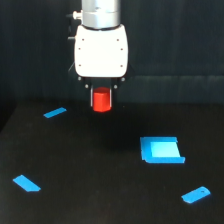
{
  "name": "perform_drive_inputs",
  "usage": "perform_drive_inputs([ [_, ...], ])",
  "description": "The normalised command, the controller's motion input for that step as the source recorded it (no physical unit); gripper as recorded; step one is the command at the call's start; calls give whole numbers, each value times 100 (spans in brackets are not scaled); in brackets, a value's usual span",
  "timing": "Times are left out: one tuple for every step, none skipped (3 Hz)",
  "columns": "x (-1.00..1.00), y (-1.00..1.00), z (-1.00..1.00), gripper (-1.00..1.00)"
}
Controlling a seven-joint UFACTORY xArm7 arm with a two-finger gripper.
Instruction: Pick up the red object from the table
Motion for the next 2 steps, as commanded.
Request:
perform_drive_inputs([
  [7,-13,10,-100],
  [2,3,10,-100],
])
